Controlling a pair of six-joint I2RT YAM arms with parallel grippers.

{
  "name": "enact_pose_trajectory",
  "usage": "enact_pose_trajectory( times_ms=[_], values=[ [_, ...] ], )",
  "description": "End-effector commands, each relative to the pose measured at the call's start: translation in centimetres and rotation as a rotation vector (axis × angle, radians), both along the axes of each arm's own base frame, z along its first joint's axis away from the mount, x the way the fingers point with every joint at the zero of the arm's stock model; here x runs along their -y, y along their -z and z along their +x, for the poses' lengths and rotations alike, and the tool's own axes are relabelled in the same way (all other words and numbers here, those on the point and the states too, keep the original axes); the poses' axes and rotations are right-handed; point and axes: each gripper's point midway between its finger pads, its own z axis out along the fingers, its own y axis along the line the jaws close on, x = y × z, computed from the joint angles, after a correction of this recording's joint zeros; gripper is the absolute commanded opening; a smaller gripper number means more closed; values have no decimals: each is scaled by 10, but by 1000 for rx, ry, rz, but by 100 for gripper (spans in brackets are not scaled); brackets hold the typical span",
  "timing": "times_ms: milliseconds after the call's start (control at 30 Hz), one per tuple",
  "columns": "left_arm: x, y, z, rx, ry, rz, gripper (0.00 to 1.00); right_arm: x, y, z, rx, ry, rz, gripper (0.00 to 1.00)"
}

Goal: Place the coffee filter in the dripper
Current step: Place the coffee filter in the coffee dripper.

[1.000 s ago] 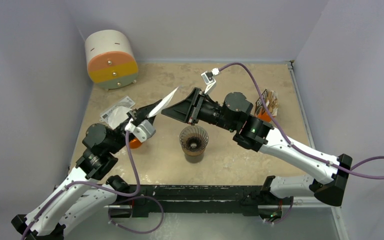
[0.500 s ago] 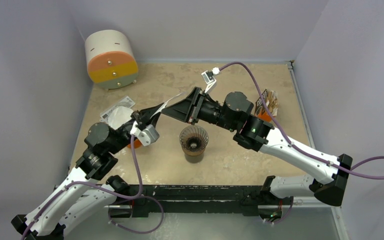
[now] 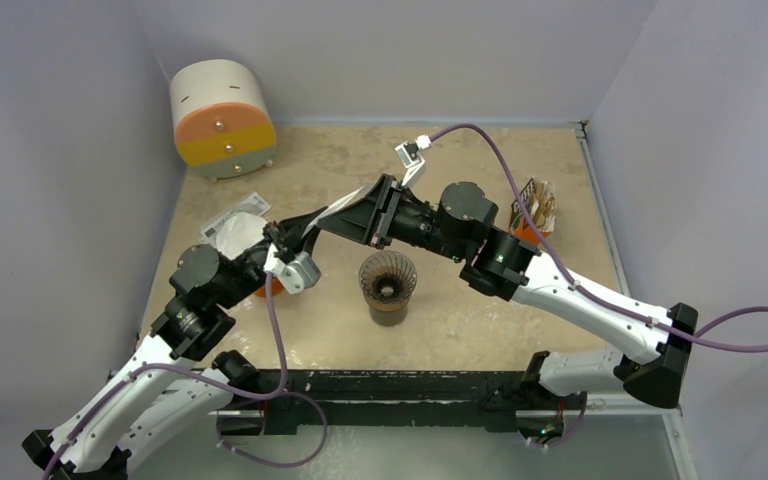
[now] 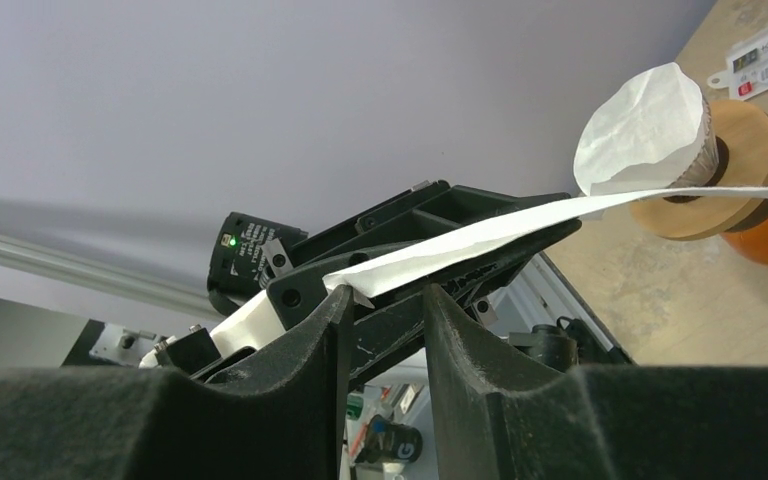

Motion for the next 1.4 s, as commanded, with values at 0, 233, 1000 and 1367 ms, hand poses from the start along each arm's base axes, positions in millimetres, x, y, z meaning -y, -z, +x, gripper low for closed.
enact_pose_trajectory(
  times_ms=[0,233,1000,1367],
  values=[
    [-1,-17,-7,51,18,-21,0,3,-28,-2,47,8,61,35],
    [0,-11,-7,53,20,5,0,5,-31,-2,49,14,68,35],
    [7,0,-15,38,82,42,0,6,-39,-3,67,10,92,13],
    [8,1,-16,16,89,21,0,6,-39,-7,80,-10,109,0]
  ],
)
